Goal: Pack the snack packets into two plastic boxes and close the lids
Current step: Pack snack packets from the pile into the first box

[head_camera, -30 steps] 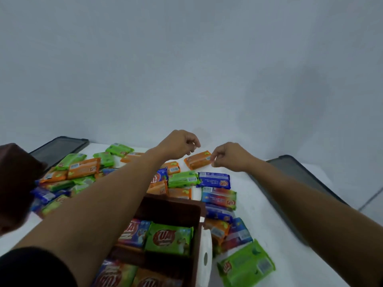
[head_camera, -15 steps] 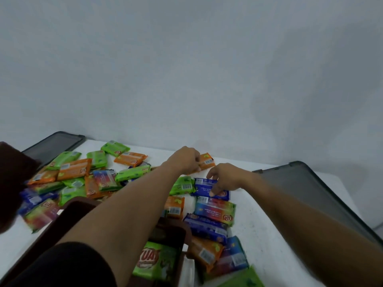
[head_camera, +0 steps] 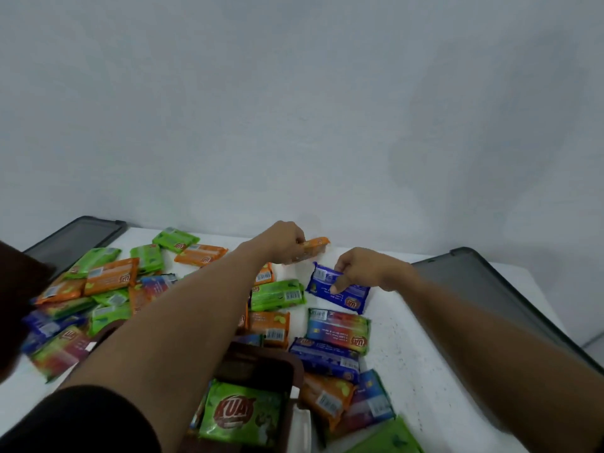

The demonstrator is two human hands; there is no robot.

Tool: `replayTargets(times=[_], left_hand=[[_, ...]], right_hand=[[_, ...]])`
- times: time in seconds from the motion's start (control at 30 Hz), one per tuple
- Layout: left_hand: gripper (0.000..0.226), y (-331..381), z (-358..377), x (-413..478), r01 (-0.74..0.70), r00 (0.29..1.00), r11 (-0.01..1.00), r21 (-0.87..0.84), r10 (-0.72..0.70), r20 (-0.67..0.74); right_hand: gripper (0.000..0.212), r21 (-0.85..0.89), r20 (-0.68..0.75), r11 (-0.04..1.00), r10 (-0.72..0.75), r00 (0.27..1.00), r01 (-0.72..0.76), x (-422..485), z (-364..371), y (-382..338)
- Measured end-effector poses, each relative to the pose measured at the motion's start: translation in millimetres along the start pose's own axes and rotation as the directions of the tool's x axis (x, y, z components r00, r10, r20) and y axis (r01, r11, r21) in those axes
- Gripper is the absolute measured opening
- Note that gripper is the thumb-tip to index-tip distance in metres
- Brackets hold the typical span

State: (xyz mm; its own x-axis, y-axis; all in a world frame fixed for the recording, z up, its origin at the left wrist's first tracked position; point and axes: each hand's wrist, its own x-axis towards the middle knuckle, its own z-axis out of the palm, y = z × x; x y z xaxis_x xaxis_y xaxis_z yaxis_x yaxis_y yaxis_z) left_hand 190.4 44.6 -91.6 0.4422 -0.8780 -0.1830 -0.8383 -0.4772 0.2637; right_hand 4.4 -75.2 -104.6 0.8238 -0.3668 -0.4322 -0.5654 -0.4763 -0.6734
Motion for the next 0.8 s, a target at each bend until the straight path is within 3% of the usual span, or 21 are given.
replayTargets(times=[0.13, 0.3, 0.4, 0.57, 0.63, 0.7, 0.8], left_hand=[[0.021, -10, -28, -25, 0.047, 0.997, 0.954, -0.298, -0.062, -0.042], [0.017, -27, -66, -69, 0.031, 0.999, 0.831, -0.555, -0.016, 0.032], [0.021, -38, -78, -91, 0.054, 0.997, 0.74, -0.671, -0.009, 0.071], [0.021, -53, -84, -121, 0.175, 0.984, 0.473, -0.863, -0.045, 0.175], [0.019, -63, -85, -133, 0.182, 0.978, 0.47, -0.864, 0.002, 0.207], [0.03, -75, -83, -146, 0.142, 0.976, 0.501, -0.854, 0.075, 0.206], [0.033, -88, -79, -169, 0.087, 0.962, 0.496, -0.864, 0.183, 0.202]], right_hand=[[0.028, 0.371, 0.089, 0.928, 0.009, 0.996, -0.041, -9, -6, 0], [0.036, 0.632, 0.165, 0.774, -0.158, 0.974, 0.018, -31, -7, -23], [0.04, 0.658, 0.192, 0.753, -0.178, 0.965, 0.008, -45, -1, -40], [0.058, 0.7, 0.193, 0.714, -0.18, 0.965, -0.007, -65, 13, -69], [0.059, 0.707, 0.186, 0.707, -0.206, 0.961, 0.015, -74, 19, -78], [0.059, 0.713, 0.195, 0.7, -0.254, 0.947, 0.04, -81, 26, -84], [0.069, 0.711, 0.26, 0.698, -0.376, 0.889, 0.087, -98, 39, -96]])
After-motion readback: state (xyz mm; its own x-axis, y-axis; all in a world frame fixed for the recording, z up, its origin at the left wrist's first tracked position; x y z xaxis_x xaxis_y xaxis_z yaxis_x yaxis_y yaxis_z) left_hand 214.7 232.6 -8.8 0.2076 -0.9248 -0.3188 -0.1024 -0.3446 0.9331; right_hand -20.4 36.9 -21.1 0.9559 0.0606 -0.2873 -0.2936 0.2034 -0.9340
